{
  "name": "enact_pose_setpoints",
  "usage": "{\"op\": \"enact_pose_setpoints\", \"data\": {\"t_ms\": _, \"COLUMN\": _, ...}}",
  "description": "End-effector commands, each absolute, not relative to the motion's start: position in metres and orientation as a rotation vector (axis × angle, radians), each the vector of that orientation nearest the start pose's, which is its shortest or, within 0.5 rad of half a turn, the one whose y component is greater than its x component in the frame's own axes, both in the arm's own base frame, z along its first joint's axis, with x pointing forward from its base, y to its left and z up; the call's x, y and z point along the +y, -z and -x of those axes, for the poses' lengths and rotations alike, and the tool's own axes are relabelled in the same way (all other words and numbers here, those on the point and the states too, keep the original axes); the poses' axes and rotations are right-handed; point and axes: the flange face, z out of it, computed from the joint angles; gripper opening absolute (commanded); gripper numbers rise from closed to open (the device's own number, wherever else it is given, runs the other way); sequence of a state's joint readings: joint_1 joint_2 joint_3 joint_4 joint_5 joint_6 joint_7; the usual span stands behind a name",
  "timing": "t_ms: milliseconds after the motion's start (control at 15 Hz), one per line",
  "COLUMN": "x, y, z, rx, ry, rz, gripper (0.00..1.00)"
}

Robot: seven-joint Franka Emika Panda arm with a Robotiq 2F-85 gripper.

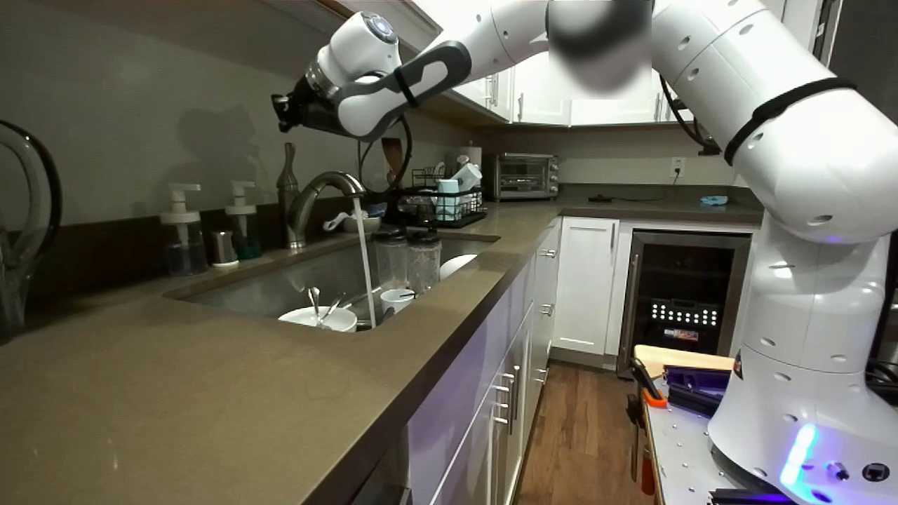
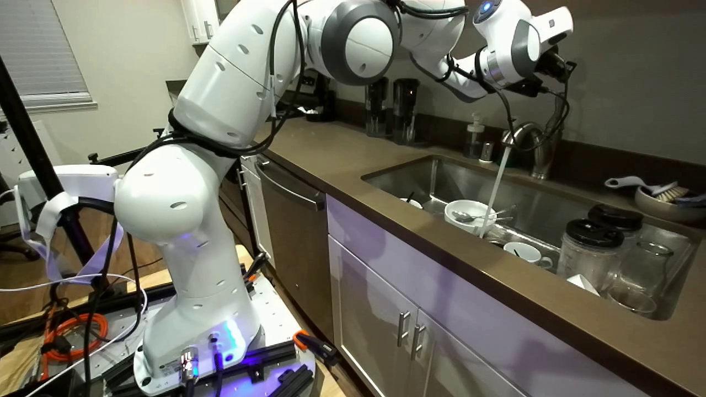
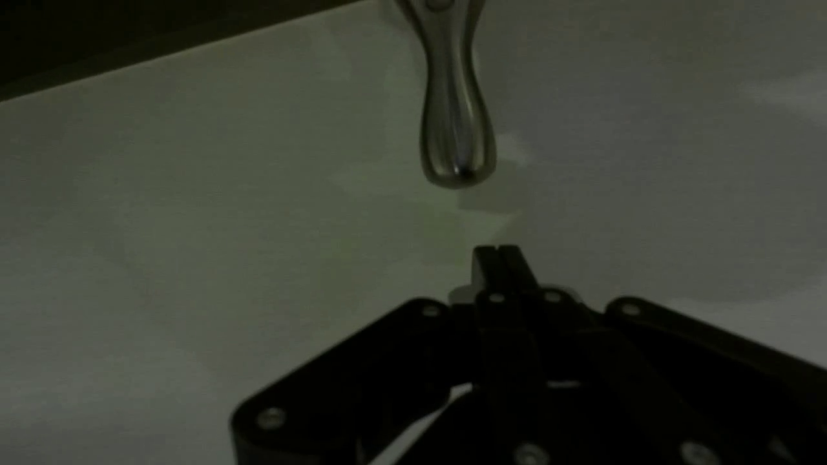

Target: Close the faucet

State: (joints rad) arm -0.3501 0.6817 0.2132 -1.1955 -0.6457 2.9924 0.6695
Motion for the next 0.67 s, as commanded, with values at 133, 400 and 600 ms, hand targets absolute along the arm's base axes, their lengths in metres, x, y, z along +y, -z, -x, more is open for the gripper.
{"op": "enact_pose_setpoints", "data": {"t_ms": 133, "x": -0.125, "y": -0.518, "z": -0.784, "rx": 0.43, "ry": 1.708, "rz": 2.684, "gripper": 0.04}}
{"op": "enact_pose_setpoints", "data": {"t_ms": 400, "x": -0.129, "y": -0.514, "z": -0.79, "rx": 0.42, "ry": 1.7, "rz": 2.712, "gripper": 0.04}}
{"op": "enact_pose_setpoints", "data": {"t_ms": 600, "x": -0.133, "y": -0.512, "z": -0.792, "rx": 0.413, "ry": 1.695, "rz": 2.742, "gripper": 0.04}}
